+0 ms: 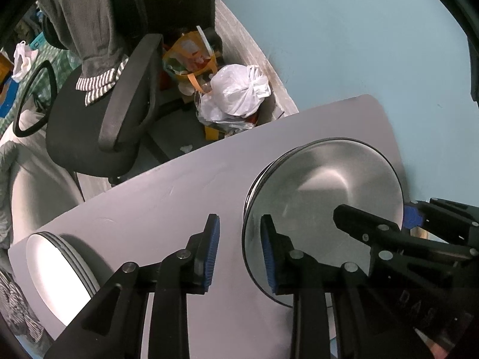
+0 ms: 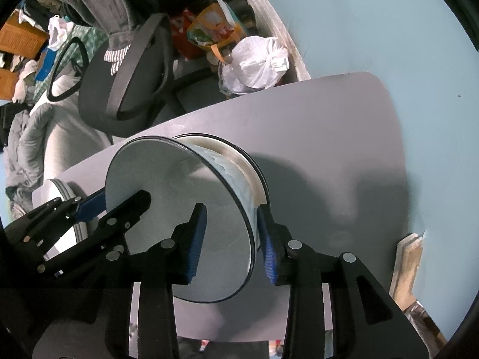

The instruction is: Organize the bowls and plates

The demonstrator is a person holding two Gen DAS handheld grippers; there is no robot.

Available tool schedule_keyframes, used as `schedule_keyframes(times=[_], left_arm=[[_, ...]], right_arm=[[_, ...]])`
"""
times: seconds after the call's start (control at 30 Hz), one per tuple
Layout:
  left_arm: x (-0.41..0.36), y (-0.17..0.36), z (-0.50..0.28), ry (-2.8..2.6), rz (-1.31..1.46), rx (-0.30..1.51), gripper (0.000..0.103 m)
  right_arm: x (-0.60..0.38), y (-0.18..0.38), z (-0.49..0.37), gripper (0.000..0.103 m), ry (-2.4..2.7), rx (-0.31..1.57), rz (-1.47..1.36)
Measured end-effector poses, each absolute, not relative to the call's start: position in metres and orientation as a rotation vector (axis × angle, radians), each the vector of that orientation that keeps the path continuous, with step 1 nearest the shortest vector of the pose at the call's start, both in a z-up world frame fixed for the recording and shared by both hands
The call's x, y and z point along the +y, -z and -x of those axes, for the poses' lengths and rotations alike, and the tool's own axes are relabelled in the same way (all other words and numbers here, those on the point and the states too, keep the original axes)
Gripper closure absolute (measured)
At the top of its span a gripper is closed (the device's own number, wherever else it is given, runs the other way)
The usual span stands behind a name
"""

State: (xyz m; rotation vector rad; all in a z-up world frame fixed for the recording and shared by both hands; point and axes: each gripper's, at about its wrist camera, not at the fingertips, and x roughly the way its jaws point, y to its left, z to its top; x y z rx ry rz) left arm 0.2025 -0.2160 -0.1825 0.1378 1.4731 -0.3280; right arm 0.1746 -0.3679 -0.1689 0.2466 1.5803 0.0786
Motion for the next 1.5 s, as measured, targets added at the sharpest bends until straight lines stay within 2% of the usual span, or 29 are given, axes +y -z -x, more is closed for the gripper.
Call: schedule_keyframes(times=[0.17,0.2,0.23,0.3,0.53,0.8,1.1,1.2,1.4,1.5], left_arm=[[-0.212,0.179,-0.201,0.322,-0.121,1.475,0.073],[-0.212,0.178,-0.201,0.321,-0.118,1.473,0.073],[-0.211,0.177,-0.201,0.322,-0.112,1.470,0.073],[-0.210,0.174,-0.200,0.327,-0.104,1.467,0.073],[-0.209,0.156,-0.194,0.349,-0.106,1.432,0.072],[-0.199,0.122,-0.179,0.352,-0.121,1.342,0.049],[-0.188,0.092,-0.166,0.348,-0.115,1.279,0.042],[-0.184,0.082,-0.163,0.359,-0.100,1.259,0.035],[-0.178,0.068,-0.152,0.362,-0.108,1.234,0.035],[-0.178,0.063,-0.145,0.370,-0.110,1.220,0.028]], right_arm=[[-0.368,0.166,-0.173,0.069,-0.070,1.571,-0.246],[-0.367,0.164,-0.173,0.065,-0.062,1.565,-0.238],[-0.367,0.162,-0.172,0.058,-0.053,1.558,-0.229],[-0.367,0.158,-0.172,0.055,-0.044,1.540,-0.214],[-0.368,0.148,-0.170,0.054,-0.037,1.513,-0.207],[-0.372,0.118,-0.160,0.040,-0.006,1.431,-0.165],[-0.373,0.084,-0.145,0.037,-0.018,1.347,-0.159],[-0.371,0.077,-0.141,0.037,-0.022,1.326,-0.159],[-0.368,0.063,-0.129,0.036,-0.026,1.285,-0.155],[-0.368,0.058,-0.125,0.036,-0.034,1.272,-0.163]])
